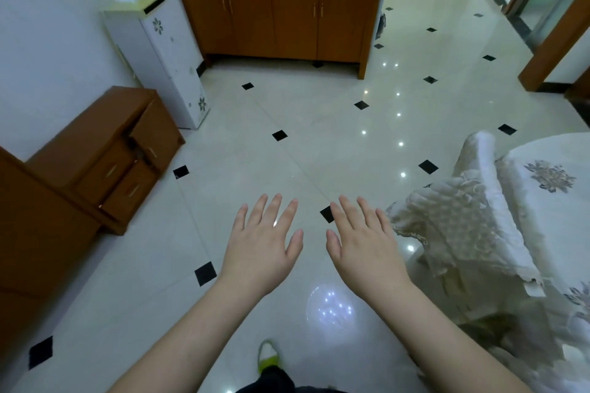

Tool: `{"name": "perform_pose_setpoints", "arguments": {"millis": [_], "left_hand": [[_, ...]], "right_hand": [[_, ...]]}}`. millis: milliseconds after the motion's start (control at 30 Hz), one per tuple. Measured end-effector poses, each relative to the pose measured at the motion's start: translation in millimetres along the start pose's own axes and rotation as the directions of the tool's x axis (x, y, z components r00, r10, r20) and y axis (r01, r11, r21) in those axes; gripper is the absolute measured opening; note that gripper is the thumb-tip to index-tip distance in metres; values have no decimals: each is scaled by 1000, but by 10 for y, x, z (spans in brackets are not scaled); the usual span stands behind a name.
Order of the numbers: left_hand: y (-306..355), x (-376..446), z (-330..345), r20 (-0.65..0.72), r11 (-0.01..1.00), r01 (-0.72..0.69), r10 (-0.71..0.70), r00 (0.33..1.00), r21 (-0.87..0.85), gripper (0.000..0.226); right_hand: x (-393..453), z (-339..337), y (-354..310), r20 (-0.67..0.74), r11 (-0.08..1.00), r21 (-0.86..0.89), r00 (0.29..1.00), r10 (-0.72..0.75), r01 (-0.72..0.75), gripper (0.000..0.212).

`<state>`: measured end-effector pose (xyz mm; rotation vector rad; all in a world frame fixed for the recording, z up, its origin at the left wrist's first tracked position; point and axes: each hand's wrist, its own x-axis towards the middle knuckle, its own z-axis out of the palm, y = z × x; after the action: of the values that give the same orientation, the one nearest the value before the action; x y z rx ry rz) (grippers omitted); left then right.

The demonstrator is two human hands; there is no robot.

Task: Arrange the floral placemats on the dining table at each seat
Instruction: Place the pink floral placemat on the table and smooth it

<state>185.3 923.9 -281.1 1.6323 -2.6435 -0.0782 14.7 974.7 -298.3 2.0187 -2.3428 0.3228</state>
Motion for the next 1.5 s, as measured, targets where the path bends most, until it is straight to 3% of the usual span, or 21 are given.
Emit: {"name": "perform_pose_setpoints", "arguments": {"millis": [300,567,1000,1400,1500], "left_hand": [[-559,1323,29,18,996,-87,88,996,-32,78],[-980,2514,-3,-63,974,-226,226,972,21,58],[-235,4306,126,-20,909,-414,413,910,-49,66],[692,6066,98,-4,887,-462,462,887,10,60],[839,6456,69,28,871,-491,491,871,-1,67]], "right_hand": [[1253,301,-124,-7,996,-62,998,61,-62,54],[2302,447,-209,-39,982,-87,986,163,-165,55],[3419,570,870,-70,922,-120,930,362,-368,54],[4689,463,2334,-77,897,-109,904,422,-428,55],[4983,495,2540,-91,889,-114,896,436,-444,55]]}}
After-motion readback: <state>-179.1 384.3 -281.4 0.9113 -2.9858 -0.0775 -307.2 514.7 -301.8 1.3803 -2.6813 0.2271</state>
